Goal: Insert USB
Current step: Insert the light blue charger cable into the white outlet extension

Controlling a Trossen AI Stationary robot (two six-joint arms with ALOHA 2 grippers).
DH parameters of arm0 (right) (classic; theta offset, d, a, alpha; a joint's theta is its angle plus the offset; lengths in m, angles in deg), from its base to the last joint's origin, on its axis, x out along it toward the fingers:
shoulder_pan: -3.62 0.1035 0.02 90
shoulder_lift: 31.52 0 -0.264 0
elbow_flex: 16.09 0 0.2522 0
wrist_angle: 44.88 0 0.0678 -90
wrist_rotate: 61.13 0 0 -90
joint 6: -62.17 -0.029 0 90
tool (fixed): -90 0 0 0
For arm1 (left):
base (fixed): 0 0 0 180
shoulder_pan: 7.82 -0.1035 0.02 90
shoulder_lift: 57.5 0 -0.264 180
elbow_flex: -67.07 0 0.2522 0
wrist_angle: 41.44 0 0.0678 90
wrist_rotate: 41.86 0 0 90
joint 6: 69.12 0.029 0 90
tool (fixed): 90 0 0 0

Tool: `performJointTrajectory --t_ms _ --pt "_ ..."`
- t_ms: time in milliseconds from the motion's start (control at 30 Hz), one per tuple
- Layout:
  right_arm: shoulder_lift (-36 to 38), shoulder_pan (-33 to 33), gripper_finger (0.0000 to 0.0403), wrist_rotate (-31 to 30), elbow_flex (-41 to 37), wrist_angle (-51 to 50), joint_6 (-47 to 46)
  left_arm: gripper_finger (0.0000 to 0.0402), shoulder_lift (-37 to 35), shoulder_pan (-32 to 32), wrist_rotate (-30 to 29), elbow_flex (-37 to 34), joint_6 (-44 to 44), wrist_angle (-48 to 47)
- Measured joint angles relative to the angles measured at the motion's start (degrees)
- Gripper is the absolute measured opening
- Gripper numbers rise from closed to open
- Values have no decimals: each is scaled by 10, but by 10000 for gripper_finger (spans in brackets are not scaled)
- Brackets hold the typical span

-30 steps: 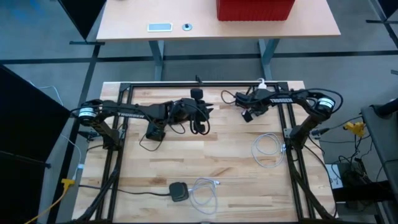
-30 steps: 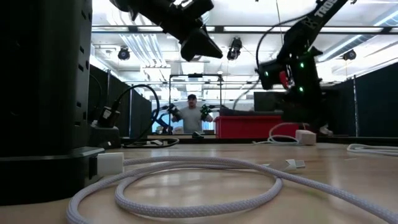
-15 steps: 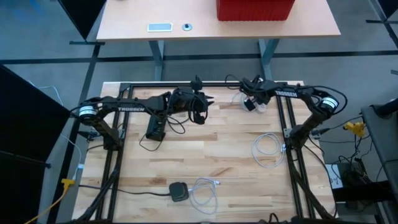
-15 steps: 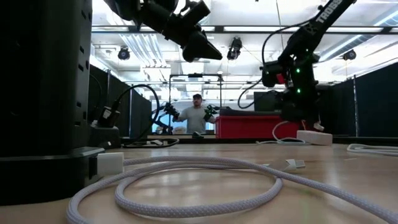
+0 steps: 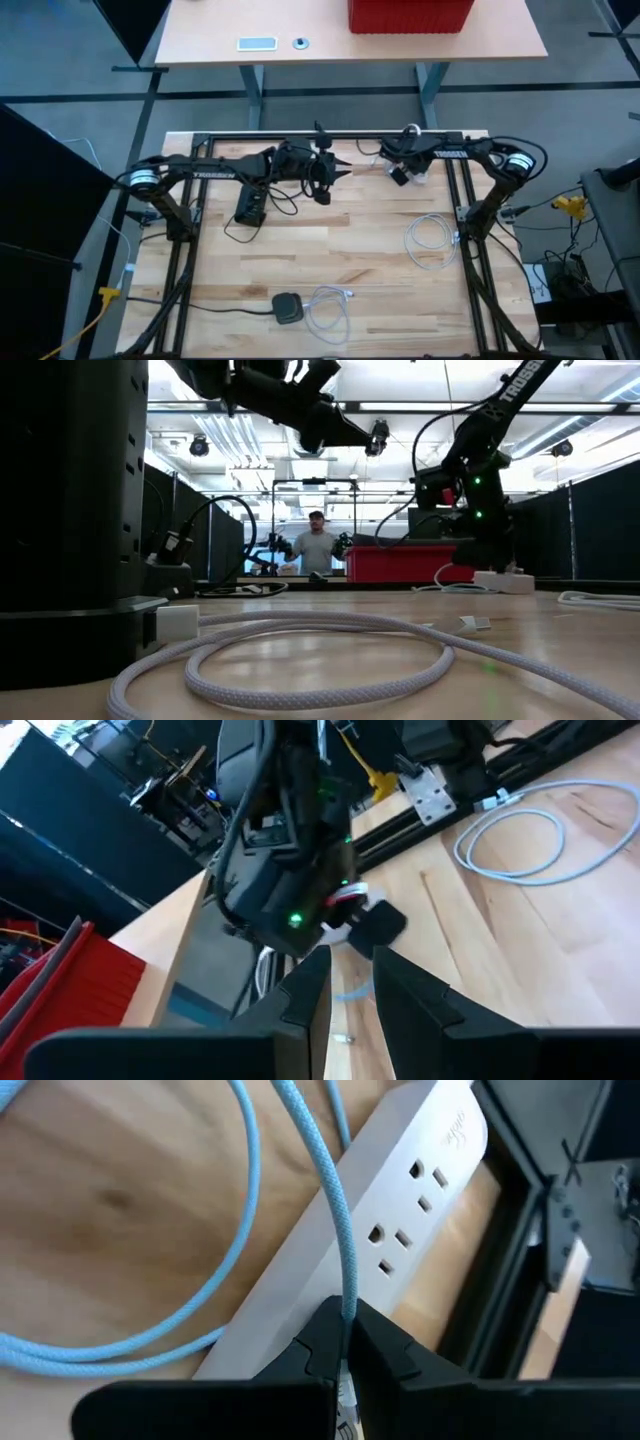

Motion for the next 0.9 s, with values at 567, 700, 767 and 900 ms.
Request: performJointTrajectory --t_ms 567,700,767,900 --pt "3 198 0 49 -3 -15 -79 64 26 -37 0 0 -68 97" --pt "3 258 0 56 -3 -22 -107 64 48 -48 0 0 -69 117" --pt "4 287 0 66 -3 -22 -119 64 64 -49 0 0 -71 150" --pt "5 338 0 76 -3 -21 -138 63 98 -48 37 3 -68 176"
